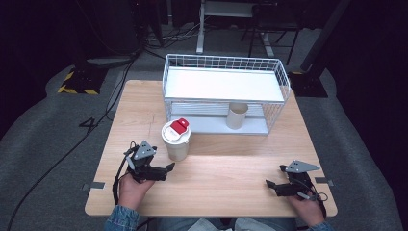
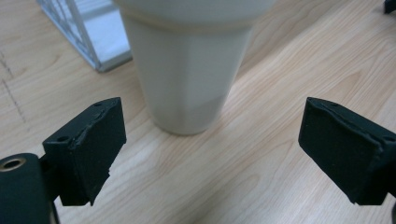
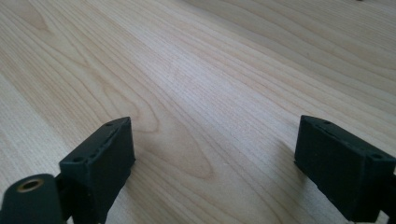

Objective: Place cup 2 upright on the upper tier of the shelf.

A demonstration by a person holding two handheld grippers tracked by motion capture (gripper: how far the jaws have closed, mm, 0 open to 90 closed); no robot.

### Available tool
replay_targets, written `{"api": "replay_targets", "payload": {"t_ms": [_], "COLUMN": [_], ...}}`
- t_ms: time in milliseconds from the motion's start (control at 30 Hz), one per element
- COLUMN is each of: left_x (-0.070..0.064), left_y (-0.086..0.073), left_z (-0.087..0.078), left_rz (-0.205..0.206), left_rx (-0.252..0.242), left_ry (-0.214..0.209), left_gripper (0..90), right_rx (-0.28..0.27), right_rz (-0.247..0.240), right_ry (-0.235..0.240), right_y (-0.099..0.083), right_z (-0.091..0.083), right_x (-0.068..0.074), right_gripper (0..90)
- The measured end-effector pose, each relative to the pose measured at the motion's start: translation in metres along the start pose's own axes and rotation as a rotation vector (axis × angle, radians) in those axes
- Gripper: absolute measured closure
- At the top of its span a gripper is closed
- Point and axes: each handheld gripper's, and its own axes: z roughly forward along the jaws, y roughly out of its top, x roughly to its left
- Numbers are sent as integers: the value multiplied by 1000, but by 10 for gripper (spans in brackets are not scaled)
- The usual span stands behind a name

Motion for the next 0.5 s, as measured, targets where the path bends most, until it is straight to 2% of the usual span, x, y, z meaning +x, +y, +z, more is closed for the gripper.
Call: {"api": "replay_targets", "payload": {"t_ms": [67, 167, 200, 500], "left_x": [-1, 1, 2, 8], "left_y": [2, 4, 5, 10], "left_z": [0, 2, 4, 17], "left_rz": [1, 10, 1, 13], "left_rx": [-39, -69, -94, -167], "left_ry": [-8, -14, -26, -48], "left_gripper": [82, 69, 55, 5], "right_rx": [0, 0, -1, 0], "right_rz": [0, 0, -1, 0], "right_ry": [0, 0, 0, 0], "right_y": [0, 0, 0, 0], "right_z": [0, 0, 0, 0], "right_x": [0, 0, 0, 0], "right_gripper": [122, 122, 122, 122]}}
